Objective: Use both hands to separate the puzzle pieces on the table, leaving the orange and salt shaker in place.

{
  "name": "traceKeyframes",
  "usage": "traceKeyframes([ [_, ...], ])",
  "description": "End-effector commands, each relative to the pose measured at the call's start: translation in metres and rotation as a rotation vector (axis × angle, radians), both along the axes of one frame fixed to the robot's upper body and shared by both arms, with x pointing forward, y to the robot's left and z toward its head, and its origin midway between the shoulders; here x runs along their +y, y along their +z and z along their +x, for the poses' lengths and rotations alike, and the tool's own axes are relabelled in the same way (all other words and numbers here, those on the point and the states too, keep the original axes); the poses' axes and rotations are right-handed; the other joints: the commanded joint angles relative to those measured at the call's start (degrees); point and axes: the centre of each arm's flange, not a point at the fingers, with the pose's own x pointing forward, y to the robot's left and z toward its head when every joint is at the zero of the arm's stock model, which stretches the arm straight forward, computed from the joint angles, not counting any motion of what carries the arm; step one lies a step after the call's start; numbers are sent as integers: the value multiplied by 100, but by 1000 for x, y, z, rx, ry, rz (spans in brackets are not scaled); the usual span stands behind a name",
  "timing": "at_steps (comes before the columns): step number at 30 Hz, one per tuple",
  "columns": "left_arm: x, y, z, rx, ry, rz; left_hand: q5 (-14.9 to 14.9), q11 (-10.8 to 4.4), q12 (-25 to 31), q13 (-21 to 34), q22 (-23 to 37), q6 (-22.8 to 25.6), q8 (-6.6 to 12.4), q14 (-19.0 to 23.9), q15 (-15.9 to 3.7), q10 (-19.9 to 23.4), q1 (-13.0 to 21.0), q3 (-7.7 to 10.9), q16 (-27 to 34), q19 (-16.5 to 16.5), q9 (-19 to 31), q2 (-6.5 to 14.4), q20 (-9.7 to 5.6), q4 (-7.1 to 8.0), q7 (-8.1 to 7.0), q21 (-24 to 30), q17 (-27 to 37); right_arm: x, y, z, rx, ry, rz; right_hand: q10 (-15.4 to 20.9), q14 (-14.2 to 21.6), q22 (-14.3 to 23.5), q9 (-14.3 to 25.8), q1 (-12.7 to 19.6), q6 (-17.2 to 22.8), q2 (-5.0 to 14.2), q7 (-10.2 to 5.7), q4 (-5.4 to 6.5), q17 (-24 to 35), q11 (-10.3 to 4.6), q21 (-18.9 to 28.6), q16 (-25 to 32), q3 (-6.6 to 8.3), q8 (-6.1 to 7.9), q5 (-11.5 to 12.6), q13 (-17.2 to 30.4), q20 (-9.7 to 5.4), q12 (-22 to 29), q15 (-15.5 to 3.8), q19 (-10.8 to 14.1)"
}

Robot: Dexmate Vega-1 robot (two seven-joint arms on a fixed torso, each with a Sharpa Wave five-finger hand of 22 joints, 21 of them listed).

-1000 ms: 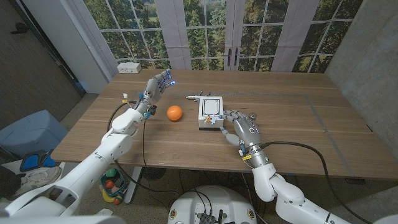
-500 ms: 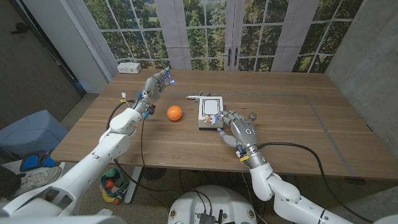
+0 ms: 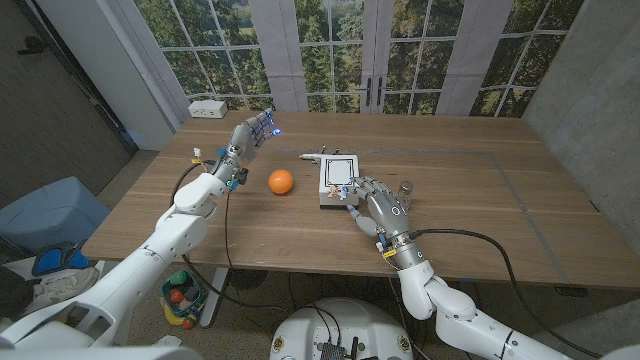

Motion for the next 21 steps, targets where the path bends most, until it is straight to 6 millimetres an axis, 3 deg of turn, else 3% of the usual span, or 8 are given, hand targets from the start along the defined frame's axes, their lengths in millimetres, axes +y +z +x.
traceKeyframes([
  [1,3,2,-4,1,2,2,19,-19,30,18,5,66,17,54,-164,56,-60,-20,32,54,33,244,-43,24,-15,-19,13,2,-3,16,2,-2,-6,-48,-29,18,23,131,-10,13,-35,-18,25,1,9,-2,-18,-4,31,28,-147,-35,-1001,-39],
  [10,3,4,-4,4,-7,10,13,-42,26,19,6,55,10,57,-174,51,-83,-51,27,77,32,182,-43,14,-62,-56,8,3,0,25,-17,1,19,-98,-25,21,25,246,-59,5,3,-38,29,-14,39,3,-45,-29,37,41,-90,-48,-1010,-37],
  [14,3,5,-3,8,-9,17,12,-55,22,19,6,48,7,55,-176,42,-88,-58,24,83,32,167,-41,10,-62,-69,6,3,4,25,-29,33,43,-37,32,24,28,307,42,92,71,-4,54,-50,60,46,-53,8,50,53,-126,-19,-1018,-47],
  [18,2,6,-2,14,-14,27,10,-51,19,19,6,39,4,53,-183,37,-93,-67,21,85,32,149,-35,5,-70,-82,5,4,11,23,-54,64,74,37,53,28,35,337,289,171,126,30,91,-59,92,85,-93,100,63,70,-160,16,-1021,-60],
  [21,2,6,0,18,-15,28,9,-53,17,19,6,31,1,53,-186,30,-95,-72,20,87,32,139,-34,1,-67,-89,3,5,15,22,-67,79,92,124,136,32,55,351,688,239,307,60,121,-46,148,151,-178,250,71,92,-170,54,-1015,-60],
])
